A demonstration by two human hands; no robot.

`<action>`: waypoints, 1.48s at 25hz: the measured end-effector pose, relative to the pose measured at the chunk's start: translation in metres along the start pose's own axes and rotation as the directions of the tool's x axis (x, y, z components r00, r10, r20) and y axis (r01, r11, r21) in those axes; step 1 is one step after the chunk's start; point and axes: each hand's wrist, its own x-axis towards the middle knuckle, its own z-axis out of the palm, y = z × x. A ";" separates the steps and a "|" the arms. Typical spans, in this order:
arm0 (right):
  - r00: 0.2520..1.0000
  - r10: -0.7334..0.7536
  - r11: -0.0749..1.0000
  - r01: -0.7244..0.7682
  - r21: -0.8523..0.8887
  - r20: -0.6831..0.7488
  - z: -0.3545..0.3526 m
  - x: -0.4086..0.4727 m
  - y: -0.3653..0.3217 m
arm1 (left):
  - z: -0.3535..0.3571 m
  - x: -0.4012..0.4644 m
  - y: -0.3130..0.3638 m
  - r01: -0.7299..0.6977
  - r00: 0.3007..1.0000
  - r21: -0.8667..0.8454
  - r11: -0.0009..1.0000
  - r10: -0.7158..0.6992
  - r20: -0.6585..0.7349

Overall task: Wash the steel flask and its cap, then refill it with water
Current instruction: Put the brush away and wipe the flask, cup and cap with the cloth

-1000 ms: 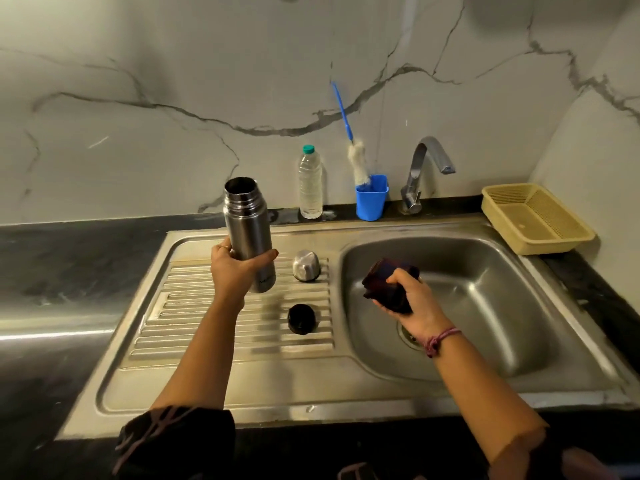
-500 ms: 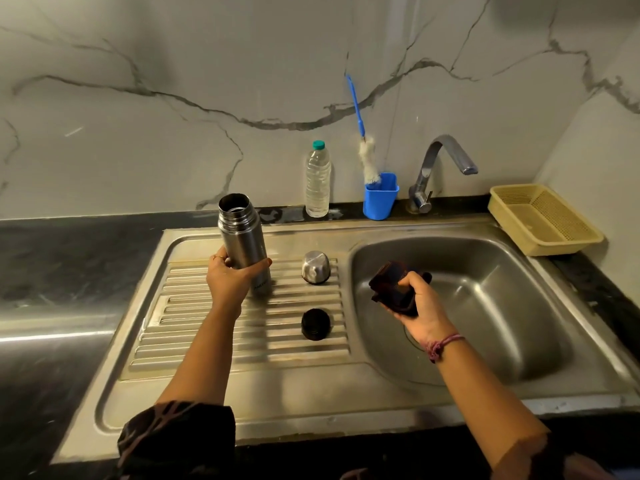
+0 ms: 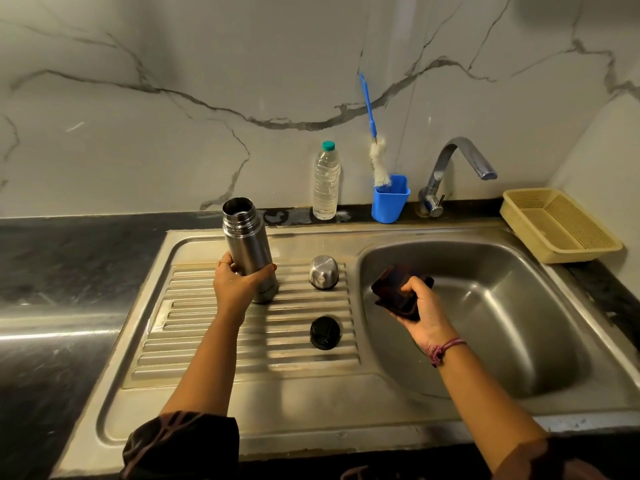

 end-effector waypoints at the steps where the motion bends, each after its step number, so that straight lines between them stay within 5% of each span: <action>1: 1.000 0.003 1.000 -0.003 -0.006 -0.002 0.000 0.000 0.000 | 0.001 -0.001 -0.001 -0.006 1.000 0.008 1.000 0.006 0.001; 5: 1.000 0.003 1.000 -0.003 -0.020 -0.016 -0.002 -0.002 0.001 | 0.000 -0.010 -0.008 -0.022 1.000 0.051 0.998 0.022 -0.008; 10: 0.999 0.001 1.000 -0.002 -0.025 -0.032 -0.008 -0.002 0.001 | 0.006 -0.061 -0.028 0.010 0.984 0.048 0.999 -0.001 -0.177; 20: 0.997 0.021 0.998 -0.017 0.055 -0.068 -0.037 -0.013 0.007 | 0.047 -0.133 -0.046 -0.175 0.955 0.264 0.949 0.098 0.281; 28: 0.997 0.047 0.998 -0.044 0.045 -0.067 -0.064 -0.022 -0.007 | 0.072 -0.138 -0.036 -0.132 0.979 0.297 0.946 0.077 0.191; 33: 1.000 -0.016 1.000 0.016 -0.017 -0.020 -0.071 -0.027 -0.034 | 0.108 -0.151 -0.002 0.158 0.954 -0.082 0.984 -0.131 0.269; 37: 0.986 -0.163 0.957 0.164 -0.239 0.022 -0.072 -0.034 -0.065 | 0.145 -0.165 0.034 0.478 0.839 -0.450 0.755 -0.240 0.489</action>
